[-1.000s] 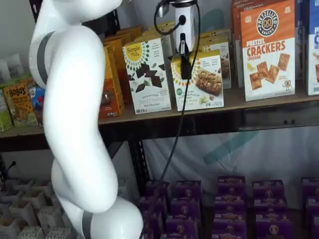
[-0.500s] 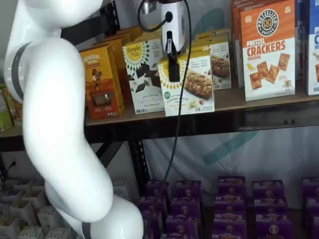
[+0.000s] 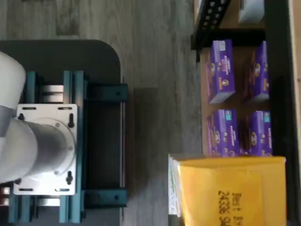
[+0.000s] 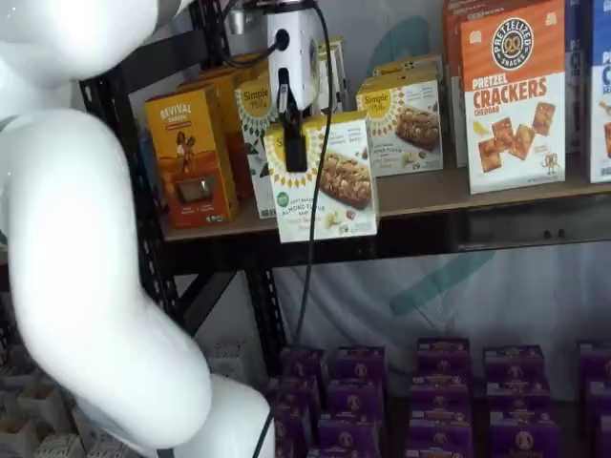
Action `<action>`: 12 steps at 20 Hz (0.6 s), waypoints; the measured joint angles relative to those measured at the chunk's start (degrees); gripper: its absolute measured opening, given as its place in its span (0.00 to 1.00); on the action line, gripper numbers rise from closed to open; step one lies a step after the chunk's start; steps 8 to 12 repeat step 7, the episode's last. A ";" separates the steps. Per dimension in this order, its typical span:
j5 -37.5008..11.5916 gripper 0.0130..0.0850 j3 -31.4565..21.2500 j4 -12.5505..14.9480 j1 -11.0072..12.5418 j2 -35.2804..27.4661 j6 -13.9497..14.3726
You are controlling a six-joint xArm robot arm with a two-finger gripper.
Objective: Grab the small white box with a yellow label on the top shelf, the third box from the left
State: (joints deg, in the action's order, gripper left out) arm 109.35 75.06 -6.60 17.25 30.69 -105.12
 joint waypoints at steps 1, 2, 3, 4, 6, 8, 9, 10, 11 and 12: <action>0.53 0.28 -0.38 0.02 -0.66 0.71 0.67; 0.97 0.28 -0.72 0.04 -1.22 1.34 1.26; 1.33 0.28 -1.04 0.06 -1.71 1.90 1.77; 1.68 0.28 -1.28 0.13 -2.16 2.38 2.23; 2.38 0.28 -1.66 0.32 -2.96 3.14 3.01; 2.64 0.28 -1.80 0.41 -3.24 3.41 3.28; 2.64 0.28 -1.80 0.41 -3.24 3.41 3.28; 2.64 0.28 -1.80 0.41 -3.24 3.41 3.28; 2.64 0.28 -1.80 0.41 -3.24 3.41 3.28; 2.64 0.28 -1.80 0.41 -3.24 3.41 3.28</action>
